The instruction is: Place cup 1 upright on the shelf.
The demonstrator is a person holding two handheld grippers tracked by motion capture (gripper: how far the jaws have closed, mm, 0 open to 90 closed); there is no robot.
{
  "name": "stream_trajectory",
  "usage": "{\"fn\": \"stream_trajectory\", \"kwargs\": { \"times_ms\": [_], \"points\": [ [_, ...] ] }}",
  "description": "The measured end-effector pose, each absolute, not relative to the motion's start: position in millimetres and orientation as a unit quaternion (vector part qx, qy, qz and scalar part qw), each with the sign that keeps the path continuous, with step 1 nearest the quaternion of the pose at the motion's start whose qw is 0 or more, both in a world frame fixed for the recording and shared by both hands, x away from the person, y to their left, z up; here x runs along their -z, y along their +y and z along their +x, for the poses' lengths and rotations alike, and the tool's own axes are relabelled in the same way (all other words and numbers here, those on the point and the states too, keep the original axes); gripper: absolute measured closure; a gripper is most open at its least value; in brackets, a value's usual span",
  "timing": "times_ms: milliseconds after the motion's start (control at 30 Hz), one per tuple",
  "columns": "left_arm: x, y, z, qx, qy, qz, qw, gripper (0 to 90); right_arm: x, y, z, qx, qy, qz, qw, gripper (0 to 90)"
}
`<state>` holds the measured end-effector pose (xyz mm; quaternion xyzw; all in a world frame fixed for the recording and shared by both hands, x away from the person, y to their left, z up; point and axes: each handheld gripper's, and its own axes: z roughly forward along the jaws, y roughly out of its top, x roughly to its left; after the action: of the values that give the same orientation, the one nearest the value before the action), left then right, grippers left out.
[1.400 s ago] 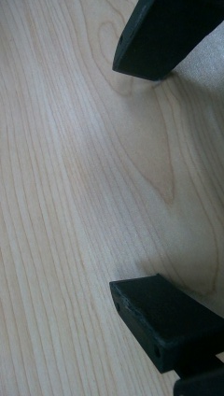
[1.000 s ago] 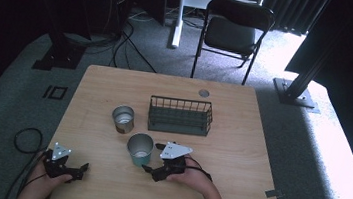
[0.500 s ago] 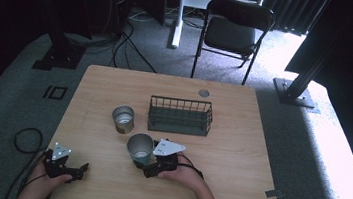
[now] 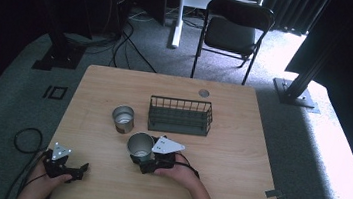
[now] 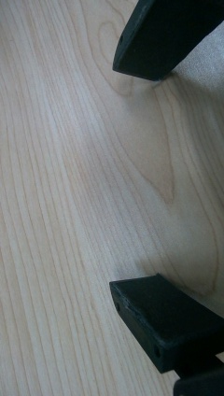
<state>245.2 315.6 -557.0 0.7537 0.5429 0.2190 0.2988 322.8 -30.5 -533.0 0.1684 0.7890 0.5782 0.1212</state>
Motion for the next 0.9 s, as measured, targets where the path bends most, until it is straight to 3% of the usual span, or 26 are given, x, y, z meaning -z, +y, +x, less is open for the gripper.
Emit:
{"fn": "stream_trajectory", "kwargs": {
  "times_ms": [900],
  "points": [
    [556.9, 315.5, 245.3, -0.219, 0.543, 0.754, 0.299, 0.5, 516.6, -33.8, 321.8, -0.587, 0.782, 0.181, 0.106, 13.1]
  ]
}}
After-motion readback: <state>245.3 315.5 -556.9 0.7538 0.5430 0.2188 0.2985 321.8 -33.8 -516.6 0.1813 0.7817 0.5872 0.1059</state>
